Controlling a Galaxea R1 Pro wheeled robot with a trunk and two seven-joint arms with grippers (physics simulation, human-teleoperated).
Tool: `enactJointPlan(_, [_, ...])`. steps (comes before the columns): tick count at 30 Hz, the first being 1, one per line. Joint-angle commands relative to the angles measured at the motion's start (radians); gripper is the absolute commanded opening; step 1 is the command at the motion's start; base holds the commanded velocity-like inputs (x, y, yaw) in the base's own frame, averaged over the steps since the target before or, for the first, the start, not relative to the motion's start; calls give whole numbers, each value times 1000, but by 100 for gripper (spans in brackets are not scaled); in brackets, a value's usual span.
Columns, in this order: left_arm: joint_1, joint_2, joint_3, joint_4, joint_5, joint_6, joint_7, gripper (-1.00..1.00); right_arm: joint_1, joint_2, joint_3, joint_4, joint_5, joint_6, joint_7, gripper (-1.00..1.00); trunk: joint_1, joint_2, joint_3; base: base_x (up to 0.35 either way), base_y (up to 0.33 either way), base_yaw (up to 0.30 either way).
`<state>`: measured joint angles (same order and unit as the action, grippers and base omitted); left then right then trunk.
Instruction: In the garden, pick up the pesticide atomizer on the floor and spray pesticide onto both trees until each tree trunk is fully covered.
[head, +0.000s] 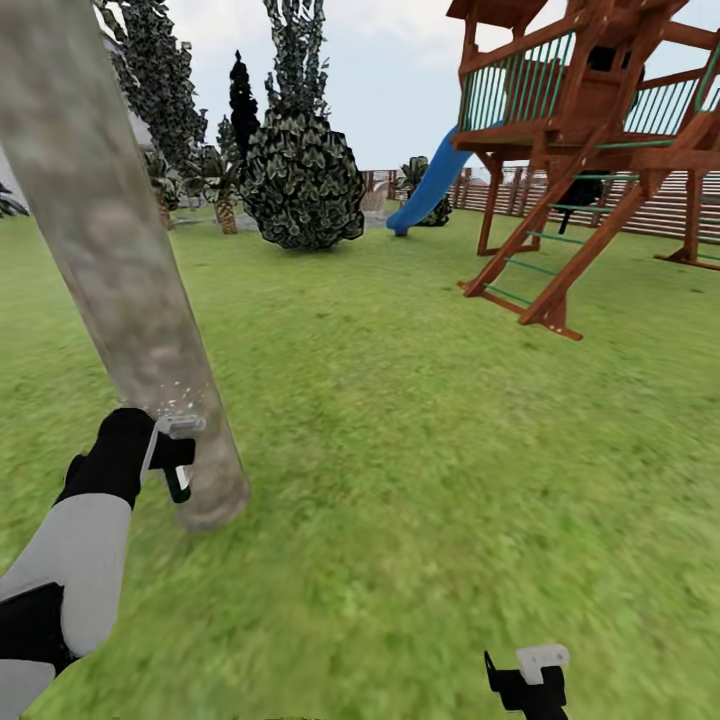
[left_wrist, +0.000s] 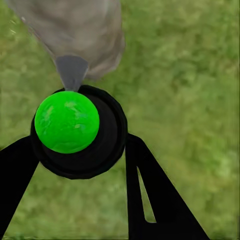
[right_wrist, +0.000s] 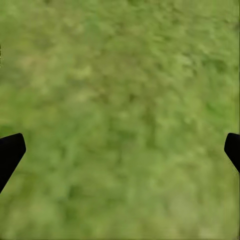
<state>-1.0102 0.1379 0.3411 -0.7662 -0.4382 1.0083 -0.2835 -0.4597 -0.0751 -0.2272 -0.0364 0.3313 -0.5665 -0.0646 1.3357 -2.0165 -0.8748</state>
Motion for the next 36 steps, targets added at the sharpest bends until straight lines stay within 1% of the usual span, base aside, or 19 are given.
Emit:
enactJointPlan(1, [1,0,3,-1,-10,2,-9,-100,-1,0,-4,1,11,-3,-6,100,0,0,-1,0,-278,270])
enactJointPlan(4, [7,4,3,5,-10,1,-9,-100,-1,0,-4,1,11,-3,-6,100,0,0,-1,0,-278,271])
enactJointPlan(12, [11,-5,4,16,-7,-5,-3,-100,-1,0,-4,1,11,-3,-6,100,0,0,-1,137,-276,272])
enactJointPlan(16, [84,-1,3,16,-7,-12,-8,-100,-1,0,-4,1,11,-3,-6,100,0,0,-1,230,-261,176])
enactJointPlan(18, [115,-7,1,15,-6,-15,-9,-100,-1,0,-4,1,11,-3,-6,100,0,0,-1,221,-260,11])
enactJointPlan(21, [129,-12,2,19,-5,-20,-11,-100,-1,0,-4,1,11,-3,-5,100,0,0,-1,192,-269,134])
enactJointPlan(22, [135,-12,3,25,-5,-33,-11,-100,-1,0,-4,1,11,-3,-5,100,0,0,-1,183,-273,247])
enactJointPlan(24, [162,-12,3,43,-7,-95,-2,-100,-1,0,-4,1,11,-3,-4,100,0,0,-1,182,-274,265])
enactJointPlan(25, [174,-8,4,49,-9,-123,1,-100,-1,0,-4,1,11,-3,-4,100,0,0,-1,181,-274,272])
enactJointPlan(27, [204,2,10,47,-10,-140,3,-100,-1,0,-4,1,11,-3,-4,100,0,0,-1,191,-273,106])
enactJointPlan(28, [217,4,19,43,-9,-141,1,-100,-1,0,-4,1,11,-3,-4,100,0,0,-1,221,-258,37])
enactJointPlan(29, [227,6,46,40,-8,-144,-2,-100,-1,0,-4,1,11,-3,-5,100,0,0,-1,271,-207,10])
enactJointPlan(30, [230,5,62,38,-7,-146,-3,-100,-1,0,-4,1,11,-2,-6,100,0,0,-1,285,-177,4])
enactJointPlan(33, [231,1,75,34,-7,-145,-7,-100,-1,0,-4,1,11,-1,-6,100,0,0,-1,107,-63,1])
enactJointPlan(36, [232,-10,73,41,-6,-144,-9,-100,-1,0,-4,1,11,-2,-5,100,0,0,-1,132,-7,0])
